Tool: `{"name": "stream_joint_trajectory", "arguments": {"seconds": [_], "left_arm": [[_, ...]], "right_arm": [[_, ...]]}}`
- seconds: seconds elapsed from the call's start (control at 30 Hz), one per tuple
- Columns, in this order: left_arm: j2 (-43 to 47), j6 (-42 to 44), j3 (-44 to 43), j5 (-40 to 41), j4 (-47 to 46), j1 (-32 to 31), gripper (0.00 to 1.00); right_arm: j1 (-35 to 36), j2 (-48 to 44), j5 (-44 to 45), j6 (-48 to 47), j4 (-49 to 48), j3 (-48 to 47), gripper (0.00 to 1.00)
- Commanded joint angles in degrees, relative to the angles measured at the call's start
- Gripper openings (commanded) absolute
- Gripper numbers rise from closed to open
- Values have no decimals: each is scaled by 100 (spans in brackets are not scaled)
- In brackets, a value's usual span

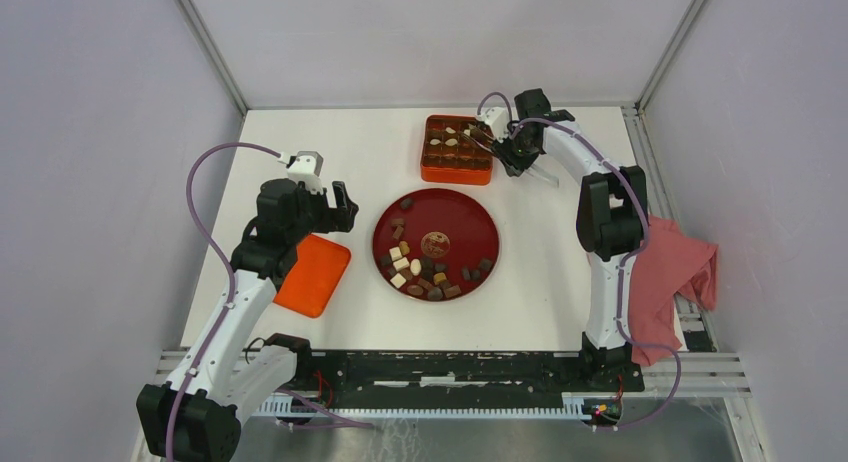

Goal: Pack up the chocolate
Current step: Place the fake chocolate in the packing box.

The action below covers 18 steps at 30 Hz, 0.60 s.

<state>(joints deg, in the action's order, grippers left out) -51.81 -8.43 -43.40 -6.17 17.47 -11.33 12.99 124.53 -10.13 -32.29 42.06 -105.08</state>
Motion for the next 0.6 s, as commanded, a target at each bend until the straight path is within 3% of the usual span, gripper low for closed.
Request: {"name": "stream_joint_trajectory", "arguments": {"seconds": [0.0,0.23,0.57], "left_arm": [[56,315,-2,-86,-117,26,89],[65,311,-2,-86,-117,28,89],[90,309,7,-67,-114,26,89]], "right_arm": [[-14,15,77,79,-67,-290,43],[-13,-1,83,57,-49,-294,46],[-18,-332,-81,58,-92,-216,40]]}}
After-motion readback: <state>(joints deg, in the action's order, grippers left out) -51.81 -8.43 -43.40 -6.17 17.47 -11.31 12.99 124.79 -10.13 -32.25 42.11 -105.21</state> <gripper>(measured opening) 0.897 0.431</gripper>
